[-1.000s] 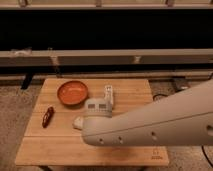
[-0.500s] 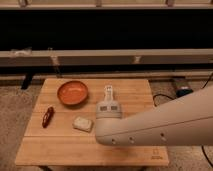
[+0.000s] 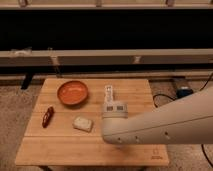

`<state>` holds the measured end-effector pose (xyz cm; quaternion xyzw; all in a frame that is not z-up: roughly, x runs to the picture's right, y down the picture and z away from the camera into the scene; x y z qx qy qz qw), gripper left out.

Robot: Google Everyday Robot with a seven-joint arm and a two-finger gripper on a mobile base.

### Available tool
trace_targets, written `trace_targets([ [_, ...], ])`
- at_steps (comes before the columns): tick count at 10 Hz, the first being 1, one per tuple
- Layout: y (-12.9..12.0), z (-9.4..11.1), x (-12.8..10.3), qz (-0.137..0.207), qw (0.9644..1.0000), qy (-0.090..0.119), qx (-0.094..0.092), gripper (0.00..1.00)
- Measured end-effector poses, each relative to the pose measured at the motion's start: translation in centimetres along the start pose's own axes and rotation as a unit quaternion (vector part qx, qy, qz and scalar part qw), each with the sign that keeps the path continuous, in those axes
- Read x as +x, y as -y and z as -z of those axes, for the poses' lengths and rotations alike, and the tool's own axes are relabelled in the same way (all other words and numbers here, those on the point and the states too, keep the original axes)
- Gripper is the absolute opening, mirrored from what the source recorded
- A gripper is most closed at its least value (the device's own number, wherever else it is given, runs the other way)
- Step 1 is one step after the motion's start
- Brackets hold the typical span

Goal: Place the eraser in the ceramic cup

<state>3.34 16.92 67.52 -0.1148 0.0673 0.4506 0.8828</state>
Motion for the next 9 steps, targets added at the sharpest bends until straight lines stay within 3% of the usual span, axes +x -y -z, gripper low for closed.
trace_targets([
  [6, 0.7, 0.0, 1.6, -0.019, 0.9998, -0.004, 0.007, 0.75],
  [9, 0.4, 0.0, 1.5, -0.022, 0.9997, 0.004, 0.006, 0.8],
])
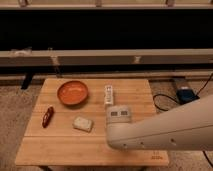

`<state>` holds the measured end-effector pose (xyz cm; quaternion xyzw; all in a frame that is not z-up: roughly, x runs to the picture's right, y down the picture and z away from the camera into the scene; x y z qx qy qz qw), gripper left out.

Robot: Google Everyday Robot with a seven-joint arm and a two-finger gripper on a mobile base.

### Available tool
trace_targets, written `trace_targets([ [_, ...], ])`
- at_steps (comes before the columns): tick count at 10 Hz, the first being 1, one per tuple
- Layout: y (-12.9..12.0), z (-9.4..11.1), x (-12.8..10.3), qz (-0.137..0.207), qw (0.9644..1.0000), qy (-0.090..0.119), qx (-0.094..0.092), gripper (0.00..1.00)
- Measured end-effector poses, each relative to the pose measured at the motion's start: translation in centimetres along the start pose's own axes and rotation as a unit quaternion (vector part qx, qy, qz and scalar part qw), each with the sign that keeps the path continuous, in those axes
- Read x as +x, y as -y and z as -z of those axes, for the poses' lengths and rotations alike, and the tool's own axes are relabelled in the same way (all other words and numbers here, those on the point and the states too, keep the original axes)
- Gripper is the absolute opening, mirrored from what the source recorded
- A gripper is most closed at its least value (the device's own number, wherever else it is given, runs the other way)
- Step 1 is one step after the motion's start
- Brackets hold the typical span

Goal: Place the eraser in the ceramic cup

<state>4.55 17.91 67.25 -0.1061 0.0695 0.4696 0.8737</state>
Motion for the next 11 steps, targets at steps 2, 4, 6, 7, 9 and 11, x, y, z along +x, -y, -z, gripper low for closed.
trace_targets([
  [2, -0.2, 0.1, -0.2, 0.0, 1.0, 0.006, 0.0, 0.8],
  [4, -0.4, 0.5, -0.7, 0.003, 0.9999, 0.014, 0.001, 0.8],
  [6, -0.6, 1.8, -1.5, 0.022, 0.9995, 0.022, -0.001, 0.8],
  [7, -0.7, 2.3, -1.8, 0.031, 0.9992, 0.024, -0.003, 0.8],
  [9, -0.9, 2.4, -2.0, 0.034, 0.999, 0.027, -0.005, 0.8],
  [11, -0.9, 2.4, -2.0, 0.034, 0.999, 0.027, -0.006, 0.8],
])
